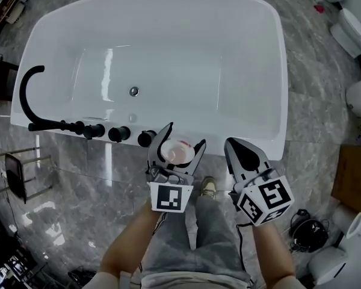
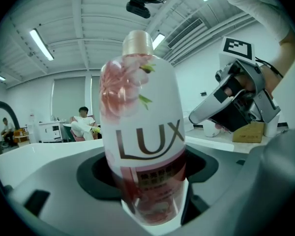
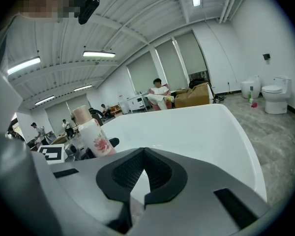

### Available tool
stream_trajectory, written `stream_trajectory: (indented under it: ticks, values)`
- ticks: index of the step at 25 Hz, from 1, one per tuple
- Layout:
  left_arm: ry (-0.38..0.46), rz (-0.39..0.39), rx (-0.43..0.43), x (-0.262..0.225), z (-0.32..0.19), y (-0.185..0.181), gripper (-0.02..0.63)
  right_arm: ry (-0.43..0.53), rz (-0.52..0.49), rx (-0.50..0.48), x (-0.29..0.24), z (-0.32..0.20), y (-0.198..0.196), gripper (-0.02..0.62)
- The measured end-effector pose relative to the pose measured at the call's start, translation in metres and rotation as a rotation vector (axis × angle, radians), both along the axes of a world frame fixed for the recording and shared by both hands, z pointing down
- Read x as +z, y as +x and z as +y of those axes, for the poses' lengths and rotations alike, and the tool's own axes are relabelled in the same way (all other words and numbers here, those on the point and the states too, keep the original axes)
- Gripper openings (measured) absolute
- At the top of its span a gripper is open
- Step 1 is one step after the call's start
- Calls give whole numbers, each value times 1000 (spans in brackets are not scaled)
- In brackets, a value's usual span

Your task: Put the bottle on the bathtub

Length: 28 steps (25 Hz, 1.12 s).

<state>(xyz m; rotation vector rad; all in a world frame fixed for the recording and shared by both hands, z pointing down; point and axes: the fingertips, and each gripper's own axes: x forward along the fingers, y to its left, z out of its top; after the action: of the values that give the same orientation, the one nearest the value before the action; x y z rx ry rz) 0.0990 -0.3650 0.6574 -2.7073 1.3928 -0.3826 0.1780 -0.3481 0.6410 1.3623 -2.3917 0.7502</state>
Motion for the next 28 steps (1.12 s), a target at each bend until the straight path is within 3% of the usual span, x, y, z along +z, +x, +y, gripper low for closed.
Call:
stream_trajectory:
  ticks: [9, 22, 28]
  values:
    - [-40, 35, -16, 32, 0, -3, 368, -21, 8, 0, 23, 5, -2, 28]
    - [-16, 1, -8, 62, -1, 1, 370, -74, 10, -4, 48, 22, -2, 28]
    - [-52, 14, -19, 65, -2, 2, 371, -99, 16, -7, 53, 21, -3, 28]
